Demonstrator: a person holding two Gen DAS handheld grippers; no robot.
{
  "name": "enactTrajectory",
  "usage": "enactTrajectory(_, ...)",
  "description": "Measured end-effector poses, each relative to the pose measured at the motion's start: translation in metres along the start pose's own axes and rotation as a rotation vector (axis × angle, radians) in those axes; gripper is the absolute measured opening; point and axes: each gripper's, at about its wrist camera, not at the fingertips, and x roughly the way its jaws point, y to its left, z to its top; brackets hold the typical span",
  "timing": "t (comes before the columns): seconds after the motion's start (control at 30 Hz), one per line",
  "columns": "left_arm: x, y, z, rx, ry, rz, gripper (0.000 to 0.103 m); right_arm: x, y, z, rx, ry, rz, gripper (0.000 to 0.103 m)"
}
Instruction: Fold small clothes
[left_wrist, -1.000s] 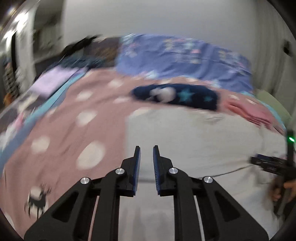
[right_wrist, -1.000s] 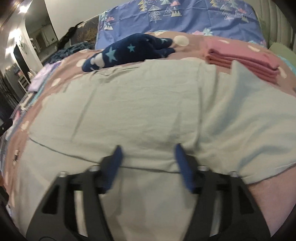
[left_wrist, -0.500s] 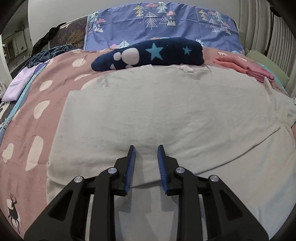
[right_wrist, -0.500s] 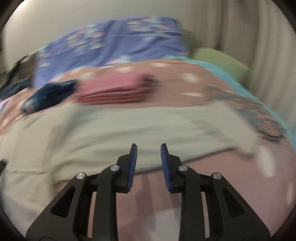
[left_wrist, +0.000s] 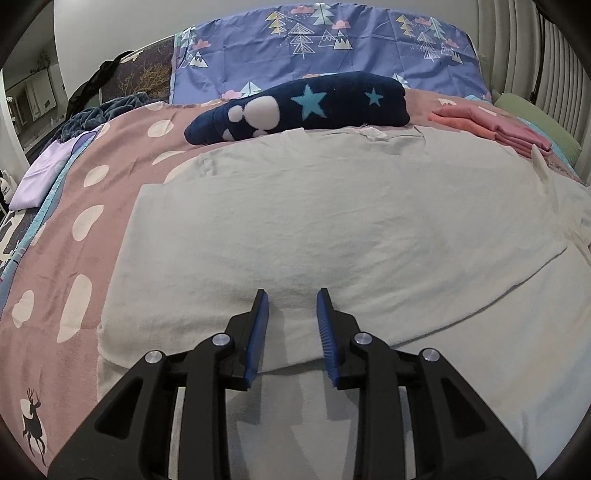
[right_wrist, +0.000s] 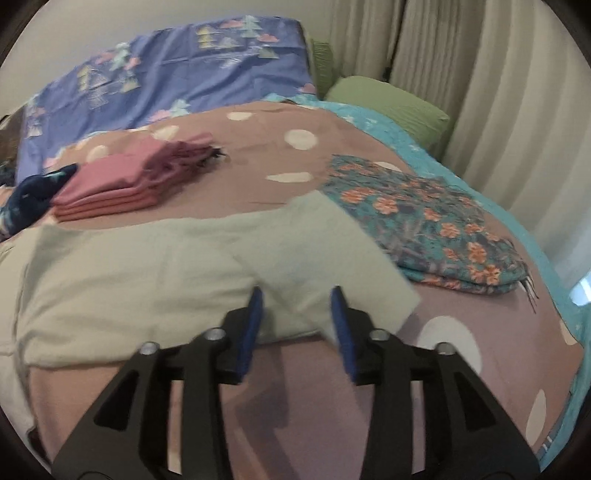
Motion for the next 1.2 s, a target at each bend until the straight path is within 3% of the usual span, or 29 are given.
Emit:
enactTrajectory(0.13, 0.0, 0.0, 0.0, 0.001, 0.0, 0.001, 0.03, 0.011, 0.012, -0.004, -0.095, 0.026, -0.102, 0.045)
enactTrajectory(0.17, 0.0, 0.0, 0.0, -0.001, -0.001, -0.001, 0.03, 0.012, 0.01, -0.003, -0.081, 0.023, -0.107, 0.037)
enactTrajectory(0.2, 0.0, 0.001, 0.0, -0.004, -0.001, -0.005, 0.03, 0.014, 0.007, 0.0, -0.06, 0.024, -0.122, 0.017)
enactTrajectory(0.23, -0.001, 0.002, 0.0, -0.008, -0.002, -0.009, 0.03, 0.015, 0.002, 0.005, -0.025, 0.03, -0.136, 0.01)
enactTrajectory(0.33, 0.0, 0.004, 0.0, -0.017, -0.002, -0.02, 0.03, 0.01, -0.011, 0.016, 0.106, 0.045, -0.096, 0.005)
enactTrajectory(0.4, 0.0, 0.005, 0.0, -0.018, -0.002, -0.022, 0.03, -0.007, -0.014, 0.024, 0.239, 0.046, 0.062, 0.005)
enactTrajectory(0.53, 0.0, 0.005, 0.0, -0.018, -0.003, -0.021, 0.03, -0.035, 0.02, 0.034, 0.413, 0.096, 0.492, 0.005)
enactTrajectory(0.67, -0.001, 0.005, 0.0, -0.022, -0.003, -0.027, 0.03, -0.064, 0.1, 0.044, 0.354, 0.134, 0.8, 0.005)
enactTrajectory(0.83, 0.0, 0.006, 0.001, -0.022, -0.003, -0.029, 0.03, -0.099, 0.197, 0.047, 0.181, 0.138, 0.998, 0.006)
enactTrajectory(0.87, 0.0, 0.006, 0.0, -0.023, -0.003, -0.029, 0.03, -0.1, 0.21, 0.045, 0.146, 0.138, 1.002, 0.011)
enactTrajectory(0.97, -0.001, 0.007, 0.0, -0.03, -0.004, -0.041, 0.031, -0.092, 0.247, 0.027, 0.033, 0.211, 0.952, 0.056)
enactTrajectory(1.03, -0.001, 0.01, 0.001, -0.043, -0.006, -0.074, 0.036, -0.084, 0.255, 0.01, -0.012, 0.25, 0.93, 0.054)
enactTrajectory(1.1, -0.004, 0.018, 0.002, -0.083, -0.012, -0.151, 0.046, -0.08, 0.251, -0.011, -0.055, 0.237, 0.867, 0.05)
enactTrajectory(1.2, -0.013, 0.018, 0.007, -0.147, -0.023, -0.232, 0.047, -0.077, 0.233, -0.039, -0.08, 0.194, 0.8, 0.045)
